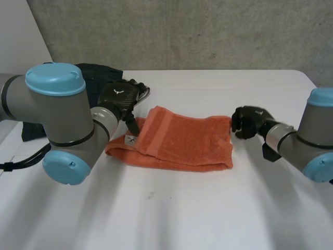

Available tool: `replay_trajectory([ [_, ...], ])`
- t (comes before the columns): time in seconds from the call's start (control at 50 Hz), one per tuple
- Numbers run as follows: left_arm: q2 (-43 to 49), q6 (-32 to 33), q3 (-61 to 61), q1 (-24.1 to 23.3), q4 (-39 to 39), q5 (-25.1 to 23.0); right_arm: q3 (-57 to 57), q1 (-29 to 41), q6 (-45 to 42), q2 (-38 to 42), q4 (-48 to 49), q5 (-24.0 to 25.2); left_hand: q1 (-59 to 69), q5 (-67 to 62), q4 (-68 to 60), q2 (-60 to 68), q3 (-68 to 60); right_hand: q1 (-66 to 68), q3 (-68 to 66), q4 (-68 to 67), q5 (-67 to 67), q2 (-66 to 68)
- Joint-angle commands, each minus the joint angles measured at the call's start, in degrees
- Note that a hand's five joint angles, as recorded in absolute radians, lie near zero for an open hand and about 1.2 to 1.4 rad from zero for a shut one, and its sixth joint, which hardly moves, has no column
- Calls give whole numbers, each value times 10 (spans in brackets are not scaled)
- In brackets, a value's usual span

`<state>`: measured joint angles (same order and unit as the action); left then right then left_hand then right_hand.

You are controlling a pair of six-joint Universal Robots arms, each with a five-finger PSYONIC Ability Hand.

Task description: Fold the laundry.

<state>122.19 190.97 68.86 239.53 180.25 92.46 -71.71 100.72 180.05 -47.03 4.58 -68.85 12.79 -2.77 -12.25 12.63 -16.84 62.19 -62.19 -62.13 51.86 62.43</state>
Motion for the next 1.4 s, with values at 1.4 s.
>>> replay_trajectory([
  [1.4, 107, 350, -16, -14, 63, 175, -118, 232, -17, -80, -41, -283, 330, -330, -335, 331, -289, -349, 349, 348, -345, -351],
])
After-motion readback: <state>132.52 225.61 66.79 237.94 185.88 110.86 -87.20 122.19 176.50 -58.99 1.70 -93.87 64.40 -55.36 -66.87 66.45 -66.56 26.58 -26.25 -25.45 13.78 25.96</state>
